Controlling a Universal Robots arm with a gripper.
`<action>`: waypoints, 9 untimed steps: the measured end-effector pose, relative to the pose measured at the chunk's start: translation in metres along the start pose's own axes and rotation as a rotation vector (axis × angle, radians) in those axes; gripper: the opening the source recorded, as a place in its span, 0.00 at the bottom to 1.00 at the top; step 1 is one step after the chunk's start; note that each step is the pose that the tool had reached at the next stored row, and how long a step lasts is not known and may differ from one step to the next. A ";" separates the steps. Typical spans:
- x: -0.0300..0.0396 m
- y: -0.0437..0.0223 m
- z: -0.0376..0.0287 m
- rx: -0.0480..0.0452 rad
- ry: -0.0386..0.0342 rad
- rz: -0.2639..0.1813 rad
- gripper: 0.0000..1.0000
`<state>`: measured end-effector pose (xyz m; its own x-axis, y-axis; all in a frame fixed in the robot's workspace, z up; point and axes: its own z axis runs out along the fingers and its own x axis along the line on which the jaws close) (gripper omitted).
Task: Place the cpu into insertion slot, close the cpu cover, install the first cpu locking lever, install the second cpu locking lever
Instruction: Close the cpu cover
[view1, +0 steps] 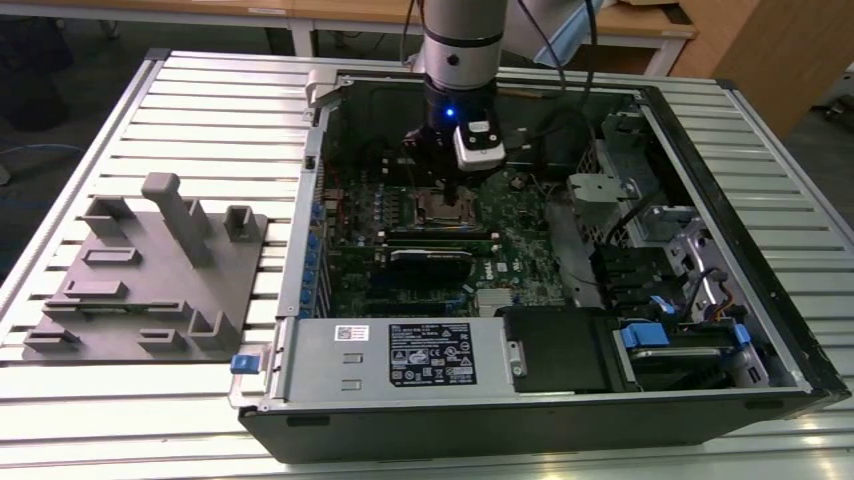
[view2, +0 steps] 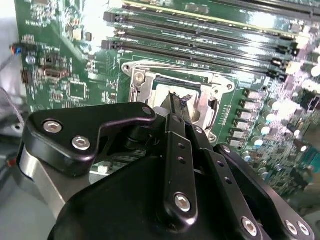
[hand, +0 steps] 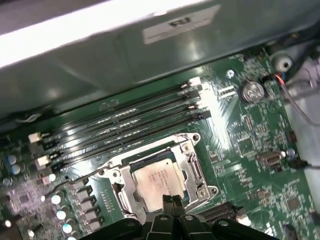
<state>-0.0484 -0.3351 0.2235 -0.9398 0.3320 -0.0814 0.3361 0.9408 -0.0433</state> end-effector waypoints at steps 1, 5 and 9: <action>0.0000 0.0000 0.0001 -0.0014 -0.0008 -0.017 0.10; 0.0000 0.0000 0.0004 -0.0072 -0.0038 -0.087 0.10; 0.0001 0.0000 0.0008 -0.0129 -0.0067 -0.156 0.10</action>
<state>-0.0484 -0.3351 0.2227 -0.9802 0.1808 -0.0813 0.1847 0.9818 -0.0431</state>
